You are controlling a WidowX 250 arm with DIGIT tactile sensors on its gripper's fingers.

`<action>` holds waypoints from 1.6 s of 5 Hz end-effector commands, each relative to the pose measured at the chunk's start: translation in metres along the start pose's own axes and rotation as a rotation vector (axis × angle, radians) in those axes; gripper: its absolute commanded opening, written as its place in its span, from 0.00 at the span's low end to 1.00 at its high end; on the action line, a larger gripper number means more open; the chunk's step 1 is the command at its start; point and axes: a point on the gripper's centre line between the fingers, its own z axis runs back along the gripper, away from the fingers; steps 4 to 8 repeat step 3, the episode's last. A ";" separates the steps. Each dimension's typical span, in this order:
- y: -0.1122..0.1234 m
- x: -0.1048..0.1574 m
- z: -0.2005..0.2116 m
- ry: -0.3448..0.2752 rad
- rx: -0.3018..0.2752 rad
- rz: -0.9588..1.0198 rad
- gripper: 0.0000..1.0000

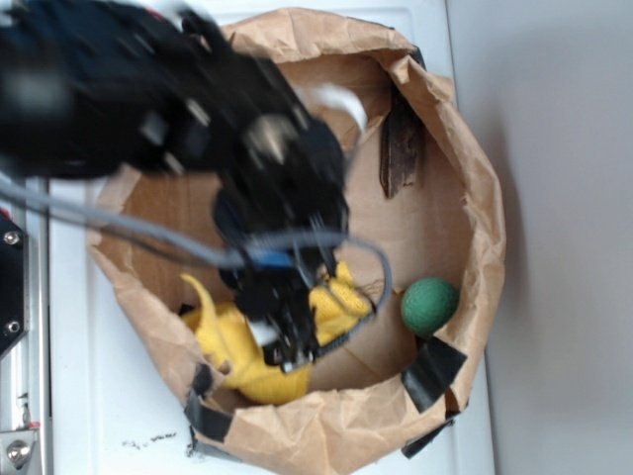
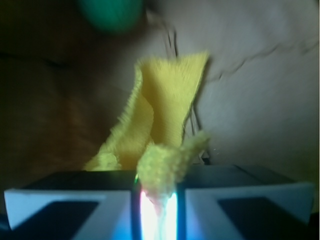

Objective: Grab the yellow cloth.

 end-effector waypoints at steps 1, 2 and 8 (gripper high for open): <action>-0.004 -0.001 0.065 -0.195 0.089 -0.006 0.00; -0.005 -0.011 0.080 -0.251 0.119 0.026 0.00; -0.002 -0.015 0.079 -0.291 0.189 0.040 0.00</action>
